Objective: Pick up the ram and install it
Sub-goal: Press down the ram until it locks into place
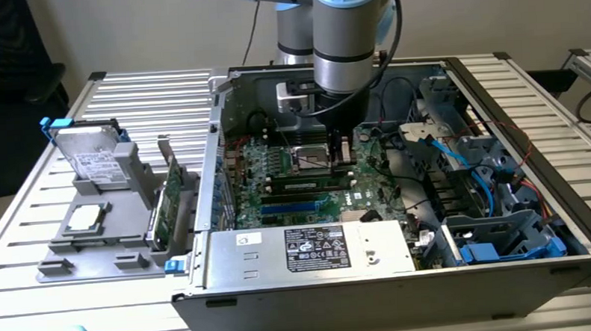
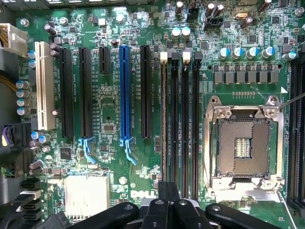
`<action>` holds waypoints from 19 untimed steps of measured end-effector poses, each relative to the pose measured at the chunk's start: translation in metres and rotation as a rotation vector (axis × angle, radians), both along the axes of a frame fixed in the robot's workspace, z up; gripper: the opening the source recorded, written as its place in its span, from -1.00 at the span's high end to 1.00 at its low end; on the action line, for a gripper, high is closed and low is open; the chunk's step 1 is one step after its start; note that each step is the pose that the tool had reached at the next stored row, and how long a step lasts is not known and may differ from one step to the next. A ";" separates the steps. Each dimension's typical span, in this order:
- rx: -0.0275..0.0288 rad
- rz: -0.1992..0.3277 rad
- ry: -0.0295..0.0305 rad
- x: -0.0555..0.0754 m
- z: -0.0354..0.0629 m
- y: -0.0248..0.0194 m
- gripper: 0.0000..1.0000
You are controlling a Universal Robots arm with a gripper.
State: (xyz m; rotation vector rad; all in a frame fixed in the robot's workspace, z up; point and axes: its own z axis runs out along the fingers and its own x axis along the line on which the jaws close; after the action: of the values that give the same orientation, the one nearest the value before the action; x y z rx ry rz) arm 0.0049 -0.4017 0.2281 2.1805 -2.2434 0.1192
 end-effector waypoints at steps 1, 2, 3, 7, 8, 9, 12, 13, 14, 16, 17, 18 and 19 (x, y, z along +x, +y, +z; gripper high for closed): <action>0.0001 0.000 -0.0001 0.000 -0.0001 0.0000 0.79; 0.0002 0.000 -0.0002 0.000 -0.0002 0.0001 0.79; 0.0002 0.000 -0.0003 0.000 -0.0004 0.0000 0.79; 0.0002 0.000 -0.0006 0.000 -0.0013 0.0000 0.79; 0.0004 0.000 -0.0009 0.000 -0.0017 0.0001 0.79; 0.0004 0.000 -0.0010 0.000 -0.0021 0.0001 0.79; 0.0000 0.000 -0.0012 -0.001 -0.0024 0.0000 0.79; 0.0010 0.000 -0.0014 -0.001 -0.0016 0.0001 0.79; 0.0019 0.000 -0.0016 -0.002 0.0004 0.0002 0.79; 0.0005 0.000 -0.0014 -0.004 0.0062 0.0001 0.79; 0.0006 0.000 -0.0015 -0.006 0.0078 0.0001 0.79; 0.0003 0.000 -0.0020 -0.008 0.0085 0.0001 0.79; 0.0006 0.000 -0.0027 -0.010 0.0087 0.0001 0.79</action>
State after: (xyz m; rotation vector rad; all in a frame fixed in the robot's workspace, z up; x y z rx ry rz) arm -0.0049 -0.4016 0.2367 2.1818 -2.2452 0.1215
